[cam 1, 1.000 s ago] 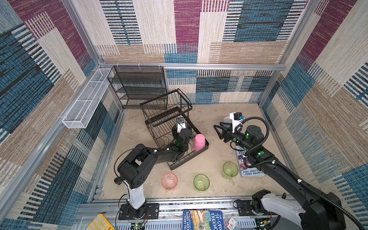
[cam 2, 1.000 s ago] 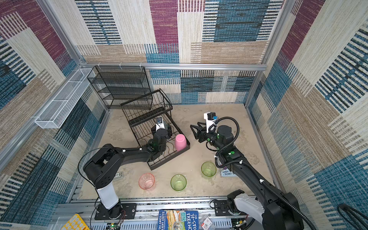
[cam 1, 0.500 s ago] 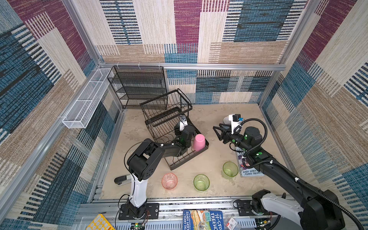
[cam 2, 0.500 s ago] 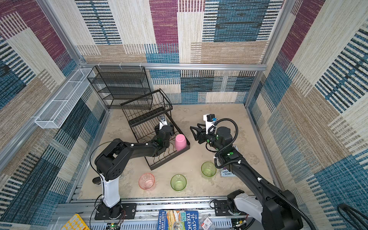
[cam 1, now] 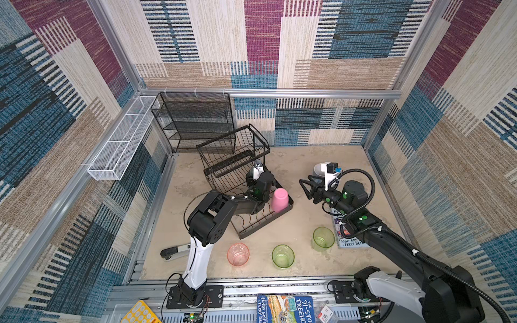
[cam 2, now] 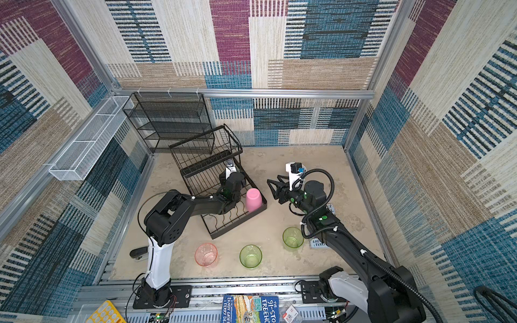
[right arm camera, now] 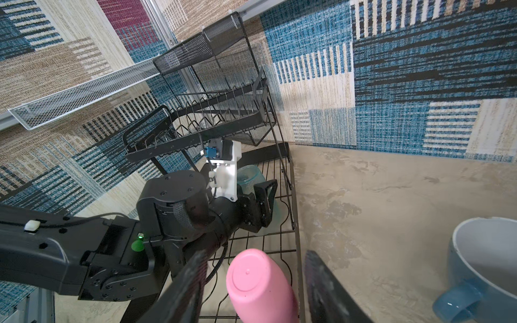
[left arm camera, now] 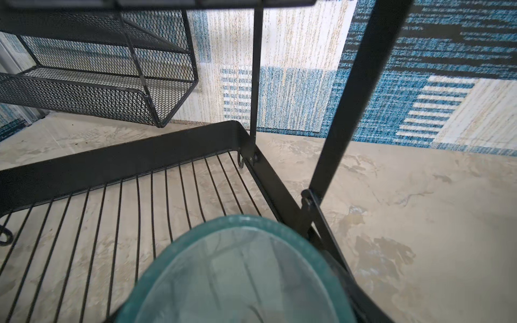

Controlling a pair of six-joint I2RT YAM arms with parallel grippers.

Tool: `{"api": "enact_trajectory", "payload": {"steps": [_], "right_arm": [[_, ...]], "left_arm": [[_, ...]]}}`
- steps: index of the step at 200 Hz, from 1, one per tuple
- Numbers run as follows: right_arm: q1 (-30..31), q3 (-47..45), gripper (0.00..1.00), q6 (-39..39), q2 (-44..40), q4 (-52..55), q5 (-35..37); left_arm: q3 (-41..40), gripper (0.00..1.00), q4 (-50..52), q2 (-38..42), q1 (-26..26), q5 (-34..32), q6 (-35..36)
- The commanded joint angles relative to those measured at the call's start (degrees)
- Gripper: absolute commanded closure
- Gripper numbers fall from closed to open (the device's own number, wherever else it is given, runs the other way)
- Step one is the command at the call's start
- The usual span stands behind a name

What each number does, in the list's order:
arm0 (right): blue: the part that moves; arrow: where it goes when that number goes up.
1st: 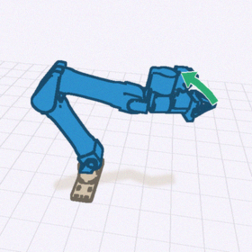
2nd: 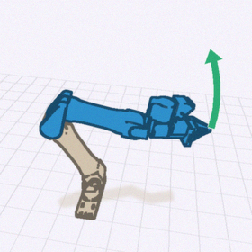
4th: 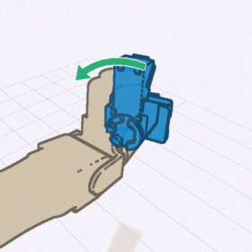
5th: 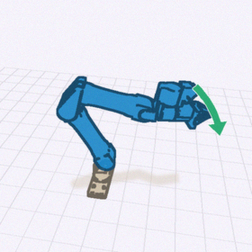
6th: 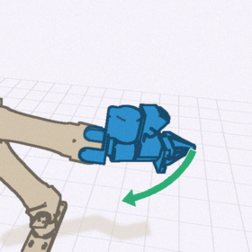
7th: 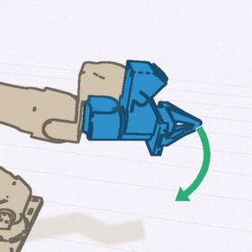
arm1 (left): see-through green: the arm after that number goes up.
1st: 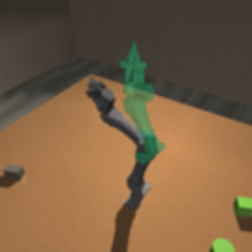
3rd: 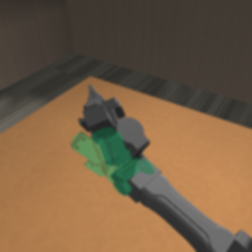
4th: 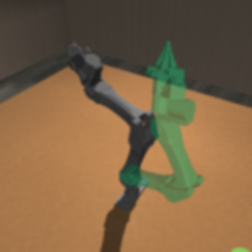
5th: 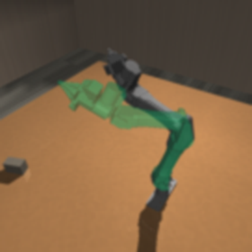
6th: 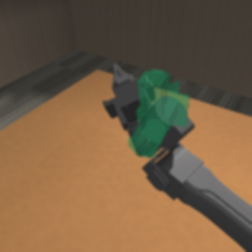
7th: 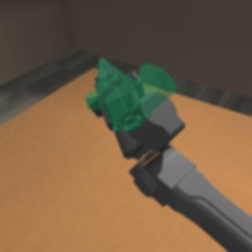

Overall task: Load cups into a dish rack
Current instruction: Place the cup upside down at the dish rack.

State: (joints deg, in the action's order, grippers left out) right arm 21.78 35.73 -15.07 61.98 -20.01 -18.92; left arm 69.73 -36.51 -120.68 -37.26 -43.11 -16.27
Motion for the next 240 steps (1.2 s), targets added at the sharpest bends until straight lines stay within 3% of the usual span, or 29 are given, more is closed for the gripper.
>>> {"api": "enact_trajectory", "payload": {"steps": [1,86,174,240], "right_arm": [[0.0,-0.3,0.41,0.4,0.4,-3.0,-0.4],[0.0,-0.7,0.38,0.5,0.8,-3.8,-0.2],[0.1,-0.7,0.30,0.6,0.1,-3.8,-0.3],[0.1,-0.8,0.25,0.5,-0.3,-3.8,-0.4]], "left_arm": [[1.6,0.35,-1.3,-0.7,0.4,0.3,-0.6],[3.8,0.31,-0.3,-2.2,0.5,0.5,-1.1],[0.7,0.13,-3.4,-0.8,0.0,0.7,-0.3],[-1.5,0.06,-6.4,0.0,-0.8,0.3,1.6]]}}
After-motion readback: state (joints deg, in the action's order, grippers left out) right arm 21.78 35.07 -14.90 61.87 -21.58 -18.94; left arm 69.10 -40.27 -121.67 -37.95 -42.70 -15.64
